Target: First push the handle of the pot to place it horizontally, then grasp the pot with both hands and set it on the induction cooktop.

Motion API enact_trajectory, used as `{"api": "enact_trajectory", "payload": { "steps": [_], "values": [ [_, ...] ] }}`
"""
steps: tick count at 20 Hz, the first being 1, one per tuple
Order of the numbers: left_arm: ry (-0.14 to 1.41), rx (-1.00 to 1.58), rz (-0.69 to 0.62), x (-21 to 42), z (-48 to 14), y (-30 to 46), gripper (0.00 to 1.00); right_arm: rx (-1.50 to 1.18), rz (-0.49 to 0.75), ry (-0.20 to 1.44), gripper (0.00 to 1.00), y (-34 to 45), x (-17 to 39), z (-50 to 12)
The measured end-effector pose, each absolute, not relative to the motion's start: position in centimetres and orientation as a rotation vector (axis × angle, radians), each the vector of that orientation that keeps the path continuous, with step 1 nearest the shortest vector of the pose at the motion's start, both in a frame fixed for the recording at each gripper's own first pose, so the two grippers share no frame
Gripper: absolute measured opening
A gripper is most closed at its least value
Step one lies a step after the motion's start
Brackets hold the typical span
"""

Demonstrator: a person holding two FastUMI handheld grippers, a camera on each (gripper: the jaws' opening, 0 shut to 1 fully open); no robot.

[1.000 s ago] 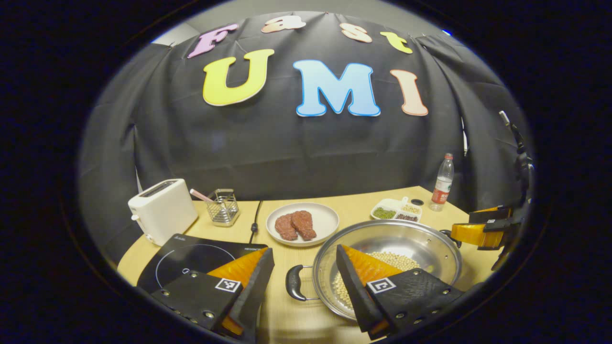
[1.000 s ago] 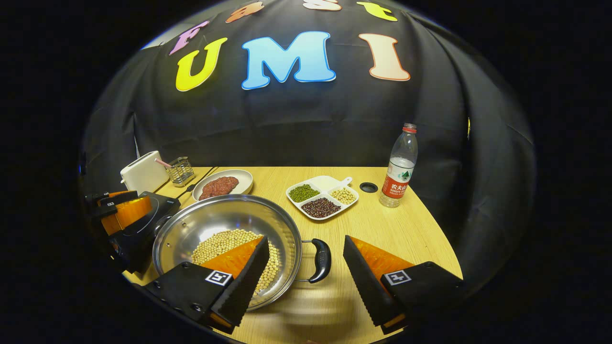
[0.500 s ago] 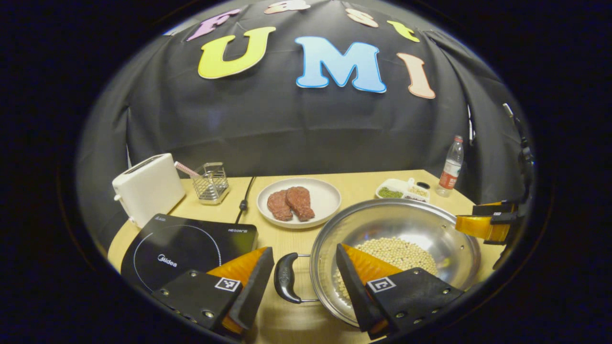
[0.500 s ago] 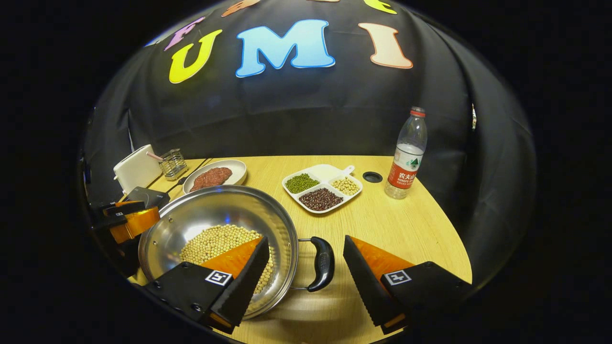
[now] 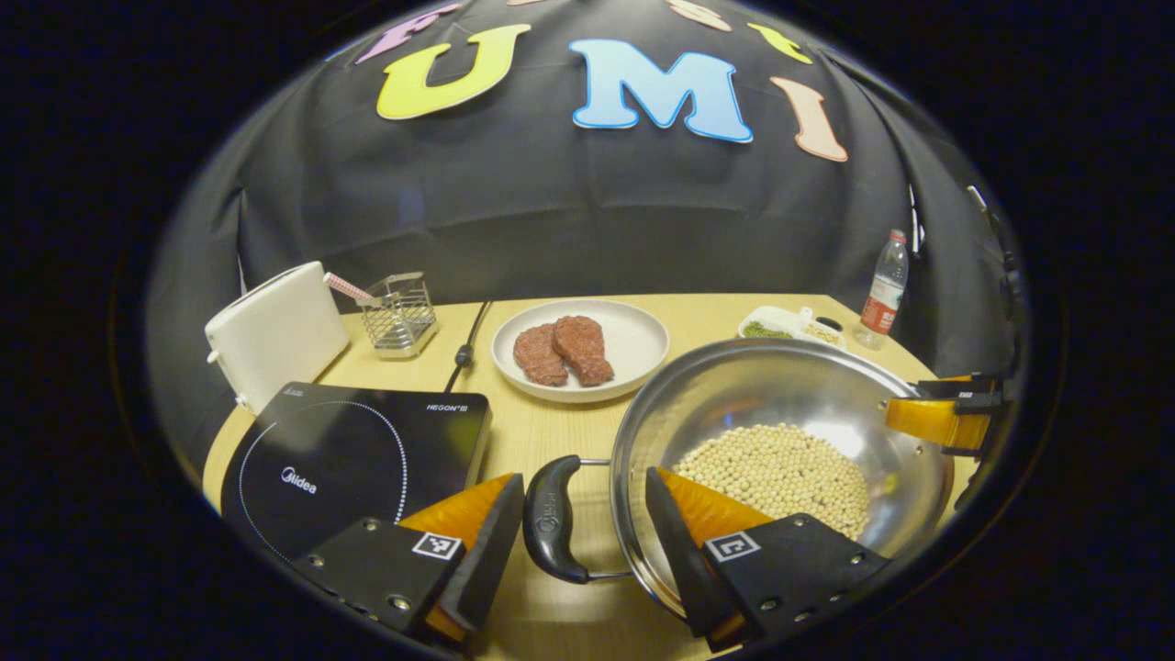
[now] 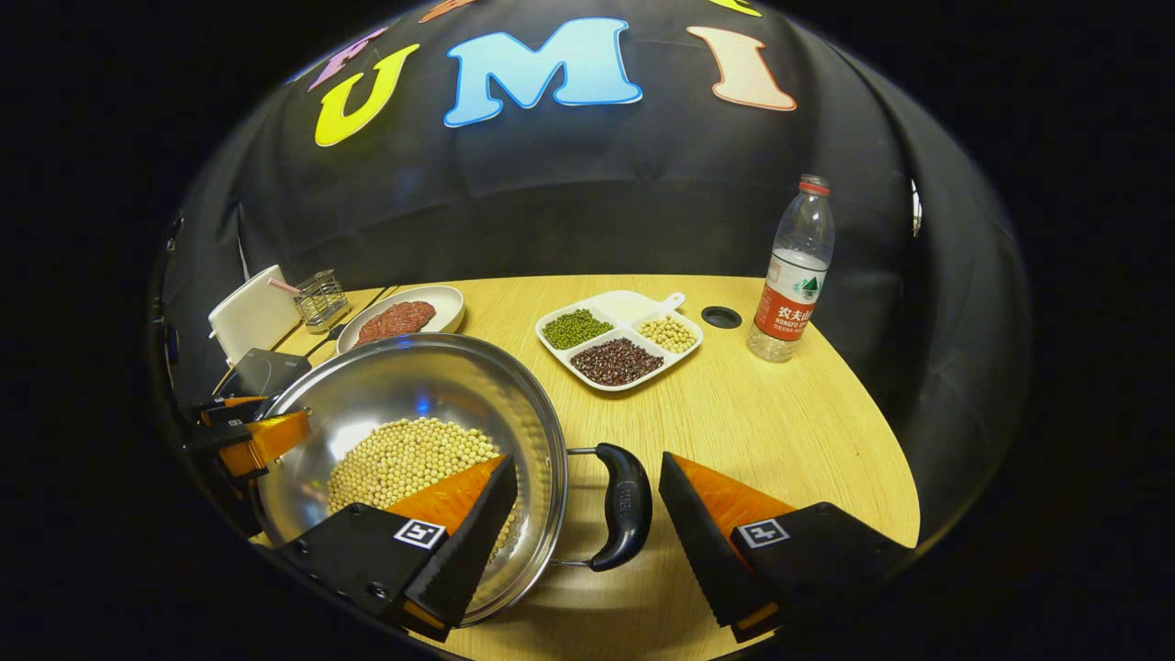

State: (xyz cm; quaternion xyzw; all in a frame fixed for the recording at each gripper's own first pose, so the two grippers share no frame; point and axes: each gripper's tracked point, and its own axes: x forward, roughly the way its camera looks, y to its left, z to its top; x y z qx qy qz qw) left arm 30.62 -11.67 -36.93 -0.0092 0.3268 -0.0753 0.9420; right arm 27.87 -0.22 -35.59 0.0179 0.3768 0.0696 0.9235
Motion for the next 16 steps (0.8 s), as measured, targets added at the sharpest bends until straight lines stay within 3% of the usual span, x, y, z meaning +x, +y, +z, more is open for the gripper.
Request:
{"api": "enact_trajectory", "payload": {
  "steps": [3,4,7,8,11,13,16],
  "values": [
    [0.690,-0.020,-0.143,30.51,-37.65,-11.44,0.81,0.036,0.141,0.799,0.97,-0.15,27.74,-36.35],
    [0.699,-0.024,-0.144,30.33,-37.88,-11.38,0.80,0.036,0.138,0.802,0.89,-0.20,27.78,-36.45],
    [0.701,-0.027,-0.141,30.34,-37.89,-11.35,0.81,0.038,0.120,0.805,0.82,-0.38,28.05,-36.53],
    [0.704,-0.025,-0.142,30.32,-37.91,-11.38,0.81,0.041,0.119,0.808,0.71,-0.45,28.02,-36.65],
    [0.712,-0.034,-0.158,30.30,-37.97,-12.06,0.68,0.046,0.115,0.810,0.67,-0.38,27.95,-36.55],
    [0.712,-0.037,-0.152,30.52,-37.99,-12.00,0.70,0.048,0.117,0.814,0.67,-0.30,27.89,-36.50],
    [0.721,-0.076,-0.131,30.40,-37.78,-11.85,0.63,0.061,0.121,0.821,0.59,-0.18,27.78,-36.23]
  ]
}}
